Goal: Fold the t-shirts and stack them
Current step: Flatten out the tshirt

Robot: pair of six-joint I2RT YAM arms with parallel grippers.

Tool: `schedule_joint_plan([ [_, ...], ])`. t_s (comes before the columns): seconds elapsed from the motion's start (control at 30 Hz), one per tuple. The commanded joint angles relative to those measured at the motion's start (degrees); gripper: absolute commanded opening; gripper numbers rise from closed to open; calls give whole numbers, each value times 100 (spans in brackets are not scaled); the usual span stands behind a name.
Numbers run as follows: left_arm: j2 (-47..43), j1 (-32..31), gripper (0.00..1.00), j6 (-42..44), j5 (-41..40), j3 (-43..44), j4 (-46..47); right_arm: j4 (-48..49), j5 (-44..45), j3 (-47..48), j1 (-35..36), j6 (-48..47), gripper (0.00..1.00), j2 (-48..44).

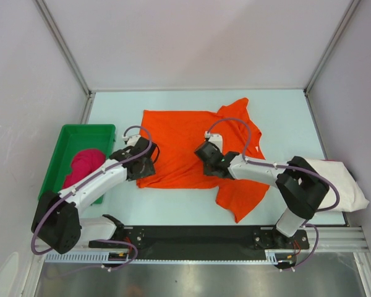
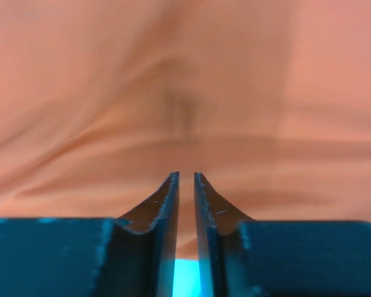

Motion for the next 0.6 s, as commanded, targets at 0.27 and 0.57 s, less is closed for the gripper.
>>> schedule_joint_plan([
  [0.27, 21, -184, 59, -263, 150, -112, 46, 494, -525, 697, 815, -153, 45, 905],
  [0.57, 329, -202, 51, -307, 237, -121, 108, 476, -657, 574, 736, -74, 23, 1099],
])
